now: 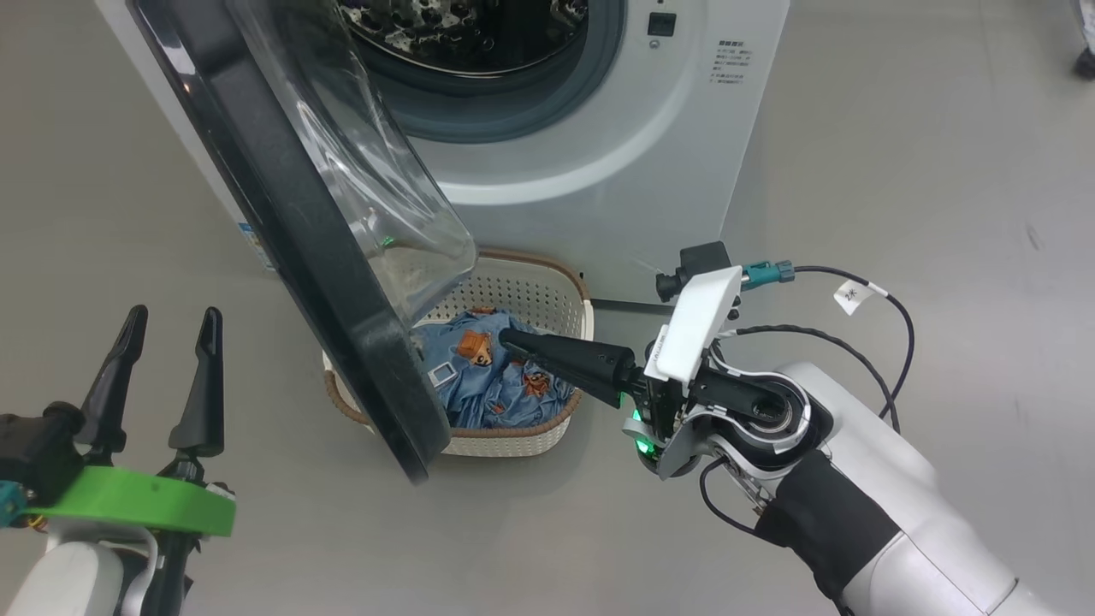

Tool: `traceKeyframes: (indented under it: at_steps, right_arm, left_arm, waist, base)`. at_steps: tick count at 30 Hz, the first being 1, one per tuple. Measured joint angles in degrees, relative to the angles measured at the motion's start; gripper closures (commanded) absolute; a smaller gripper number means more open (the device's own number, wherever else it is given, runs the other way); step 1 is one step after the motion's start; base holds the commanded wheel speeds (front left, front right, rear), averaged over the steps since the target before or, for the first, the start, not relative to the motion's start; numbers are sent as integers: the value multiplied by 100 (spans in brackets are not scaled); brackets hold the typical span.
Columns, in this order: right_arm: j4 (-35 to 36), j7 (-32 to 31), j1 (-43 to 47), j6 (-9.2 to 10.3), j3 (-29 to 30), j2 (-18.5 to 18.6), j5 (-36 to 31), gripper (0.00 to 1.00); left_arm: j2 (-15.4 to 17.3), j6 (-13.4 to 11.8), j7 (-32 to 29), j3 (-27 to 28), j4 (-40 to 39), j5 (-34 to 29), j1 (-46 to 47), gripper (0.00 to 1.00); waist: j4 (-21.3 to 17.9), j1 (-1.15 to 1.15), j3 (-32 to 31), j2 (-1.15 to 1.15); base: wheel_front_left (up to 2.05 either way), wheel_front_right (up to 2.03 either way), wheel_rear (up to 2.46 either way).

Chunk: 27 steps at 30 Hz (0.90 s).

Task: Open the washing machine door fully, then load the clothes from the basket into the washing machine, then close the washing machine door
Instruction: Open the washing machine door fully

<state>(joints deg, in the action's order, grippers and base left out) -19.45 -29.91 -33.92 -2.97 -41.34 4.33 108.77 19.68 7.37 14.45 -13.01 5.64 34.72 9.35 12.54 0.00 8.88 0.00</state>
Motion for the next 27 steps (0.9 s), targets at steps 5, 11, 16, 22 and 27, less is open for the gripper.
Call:
traceKeyframes:
  at_steps: [5,11,16,22,27]
  right_arm:
    - [-46,180,336,-97,144,125,16,100]
    - [-40,555,734,-221,405,188,43,2]
    - [11,943,756,-293,449,359,-391,0]
    - [60,1792,748,-348,793,470,-1006,0]
    - [64,2405,733,-353,817,635,-1724,0]
  left_arm:
    - [2,0,0,69,8,-43,-154,0]
    - [26,0,0,124,-13,-93,-359,0]
    - [31,0,0,132,-64,-104,-421,0]
    - [30,0,0,51,-124,-146,-429,0]
    - [26,0,0,4,-141,-146,-429,0]
  waist:
    - [-168,0,-156,0]
    - [-422,0,-307,0]
    - [-597,0,-365,0]
    - [-749,0,-402,0]
    - [-779,0,-407,0]
  base:
    - [0,0,0]
    - [0,0,0]
    - [0,0,0]
    - [0,0,0]
    - [0,0,0]
